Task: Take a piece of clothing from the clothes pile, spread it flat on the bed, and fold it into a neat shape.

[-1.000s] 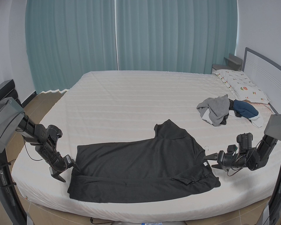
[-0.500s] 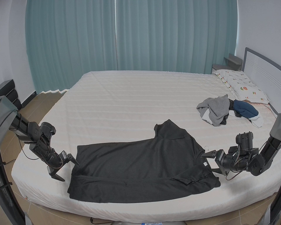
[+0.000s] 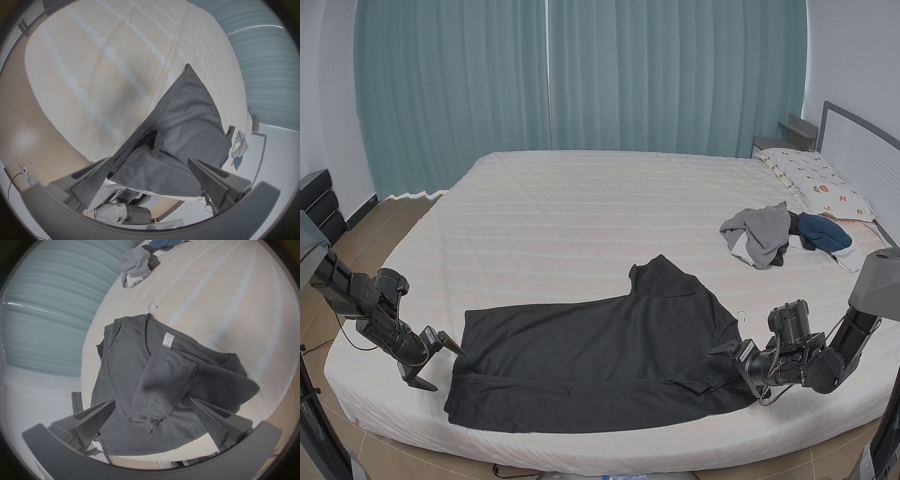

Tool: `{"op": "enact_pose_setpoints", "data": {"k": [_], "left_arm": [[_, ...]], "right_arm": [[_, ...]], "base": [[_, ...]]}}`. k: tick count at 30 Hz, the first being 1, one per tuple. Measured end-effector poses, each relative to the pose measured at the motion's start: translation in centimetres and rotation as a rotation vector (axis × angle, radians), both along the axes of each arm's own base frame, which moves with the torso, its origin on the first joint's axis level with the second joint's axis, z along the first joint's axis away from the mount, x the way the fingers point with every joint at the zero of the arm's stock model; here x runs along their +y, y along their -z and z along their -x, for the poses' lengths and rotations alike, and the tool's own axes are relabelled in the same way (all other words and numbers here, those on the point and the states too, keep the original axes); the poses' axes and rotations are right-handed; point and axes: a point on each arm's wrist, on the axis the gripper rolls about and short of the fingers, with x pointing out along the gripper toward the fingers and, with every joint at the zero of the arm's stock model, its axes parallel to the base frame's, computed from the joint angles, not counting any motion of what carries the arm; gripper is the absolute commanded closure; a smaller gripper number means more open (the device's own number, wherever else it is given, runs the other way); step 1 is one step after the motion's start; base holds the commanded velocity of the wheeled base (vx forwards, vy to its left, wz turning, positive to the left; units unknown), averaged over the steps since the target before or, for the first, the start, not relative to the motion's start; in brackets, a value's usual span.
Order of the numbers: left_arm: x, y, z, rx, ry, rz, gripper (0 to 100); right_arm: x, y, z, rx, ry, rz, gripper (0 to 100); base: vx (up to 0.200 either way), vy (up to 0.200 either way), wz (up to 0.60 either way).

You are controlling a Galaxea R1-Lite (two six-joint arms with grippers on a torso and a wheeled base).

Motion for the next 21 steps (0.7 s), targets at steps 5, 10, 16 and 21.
{"op": "enact_pose_setpoints", "data": {"k": [5, 10, 16, 21], "left_arm": [[0.0, 0.0, 0.1, 0.003, -0.001, 0.0, 0], [0.1, 0.0, 0.1, 0.003, -0.003, -0.001, 0], [0.1, 0.0, 0.1, 0.004, -0.003, -0.001, 0], [0.1, 0.0, 0.1, 0.004, -0.004, -0.001, 0]], "right_arm": [[0.3, 0.0, -0.3, 0.0, 0.011, -0.015, 0], [0.7, 0.0, -0.2, 0.006, 0.014, -0.026, 0], [1.5, 0.1, -0.1, 0.011, 0.016, -0.033, 0], [1.7, 0.1, -0.4, -0.002, 0.031, -0.022, 0]], "base": [[0.0, 0.0, 0.0], [0.0, 0.0, 0.0], [0.0, 0.0, 0.0], [0.0, 0.0, 0.0]]}}
